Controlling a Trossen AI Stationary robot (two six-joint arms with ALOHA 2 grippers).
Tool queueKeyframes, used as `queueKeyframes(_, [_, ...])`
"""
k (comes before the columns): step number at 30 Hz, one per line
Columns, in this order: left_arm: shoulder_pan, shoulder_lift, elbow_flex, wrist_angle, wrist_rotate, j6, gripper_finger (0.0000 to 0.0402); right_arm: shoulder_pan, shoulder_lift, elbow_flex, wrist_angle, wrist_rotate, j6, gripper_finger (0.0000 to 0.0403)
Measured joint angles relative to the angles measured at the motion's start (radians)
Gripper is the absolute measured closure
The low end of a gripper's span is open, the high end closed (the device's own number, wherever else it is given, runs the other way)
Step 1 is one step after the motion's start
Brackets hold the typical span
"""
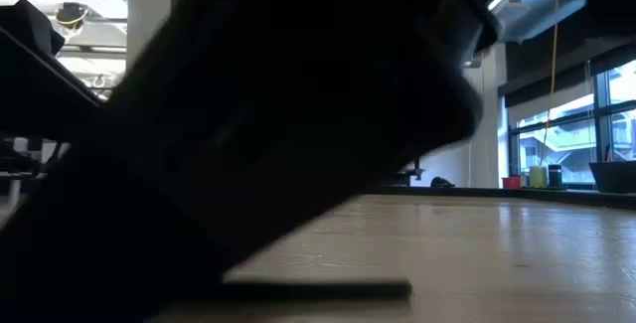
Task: Pick & Place Makeup Supplies
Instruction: Put the top makeup brush into the transparent organizer
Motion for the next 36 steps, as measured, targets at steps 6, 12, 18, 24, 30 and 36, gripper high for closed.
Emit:
queueKeyframes(6, [0.000, 0.000, 0.000, -0.006, 0.001, -0.006, 0.0288, -0.002, 0.012, 0.003, -0.003, 0.043, 0.003, 0.0316])
queueKeyframes(12, [0.000, 0.000, 0.000, -0.010, 0.001, -0.009, 0.0288, -0.003, -0.004, 0.002, -0.024, 0.109, -0.028, 0.0323])
queueKeyframes(18, [-0.002, -0.001, 0.000, -0.010, 0.003, -0.028, 0.0288, -0.018, -0.101, 0.000, -0.151, 0.336, 0.020, 0.0336])
queueKeyframes(24, [-0.002, -0.019, 0.000, -0.051, 0.020, -0.072, 0.0288, -0.102, -0.142, 0.001, -0.308, 0.342, 0.296, 0.0319])
queueKeyframes(30, [-0.001, -0.039, 0.000, -0.146, 0.039, -0.164, 0.0288, -0.160, -0.087, 0.000, -0.339, 0.285, 0.395, 0.0279])
queueKeyframes(36, [-0.001, -0.039, -0.001, -0.194, 0.063, -0.212, 0.0288, -0.161, -0.081, 0.003, -0.384, 0.300, 0.419, 0.0265])
